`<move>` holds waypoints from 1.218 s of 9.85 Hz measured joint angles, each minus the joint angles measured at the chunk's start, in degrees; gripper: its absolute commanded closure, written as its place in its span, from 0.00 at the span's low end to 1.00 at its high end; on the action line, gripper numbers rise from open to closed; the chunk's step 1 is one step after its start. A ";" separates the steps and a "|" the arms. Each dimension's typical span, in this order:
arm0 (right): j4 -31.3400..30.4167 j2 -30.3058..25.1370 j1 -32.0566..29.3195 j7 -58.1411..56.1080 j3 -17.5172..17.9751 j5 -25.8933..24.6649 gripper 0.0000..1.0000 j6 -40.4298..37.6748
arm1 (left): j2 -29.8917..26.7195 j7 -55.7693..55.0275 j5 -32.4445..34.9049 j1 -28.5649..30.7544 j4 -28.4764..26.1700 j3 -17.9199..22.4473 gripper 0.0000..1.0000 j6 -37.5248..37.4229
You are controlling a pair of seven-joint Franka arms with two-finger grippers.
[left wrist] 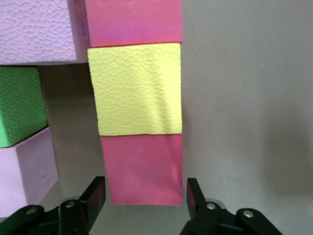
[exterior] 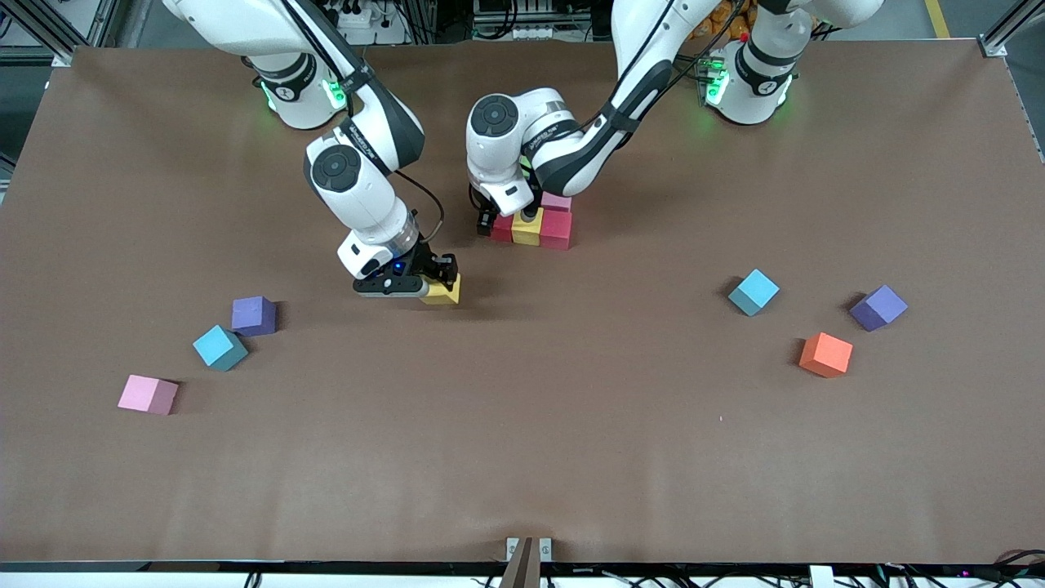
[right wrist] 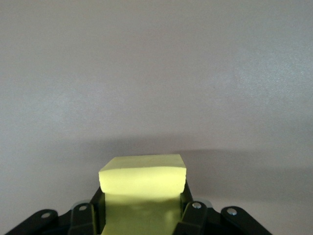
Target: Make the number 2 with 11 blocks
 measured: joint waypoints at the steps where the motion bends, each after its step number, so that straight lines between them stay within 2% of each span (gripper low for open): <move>1: -0.12 -0.03 0.27 0.73 0.00 0.00 0.62 0.01 | -0.27 0.00 0.00 0.29 0.00 -0.20 0.25 -0.27; 4: -0.41 -0.03 3.24 4.81 0.00 -0.10 0.62 0.02 | -1.63 0.26 0.00 1.53 0.08 -0.61 0.25 -1.48; 6: -0.54 -0.03 4.01 6.36 -0.04 -0.10 0.63 0.02 | -4.17 3.18 0.01 4.81 0.25 -2.34 0.25 -5.02; 9: -0.85 0.03 5.93 9.14 -0.23 -0.80 0.64 0.02 | -8.15 13.72 0.13 15.38 0.24 -6.48 0.25 -11.13; 12: -1.01 0.81 8.08 14.52 -0.80 -5.29 0.65 -0.05 | -8.62 27.55 0.35 24.74 0.08 -7.78 0.24 -14.37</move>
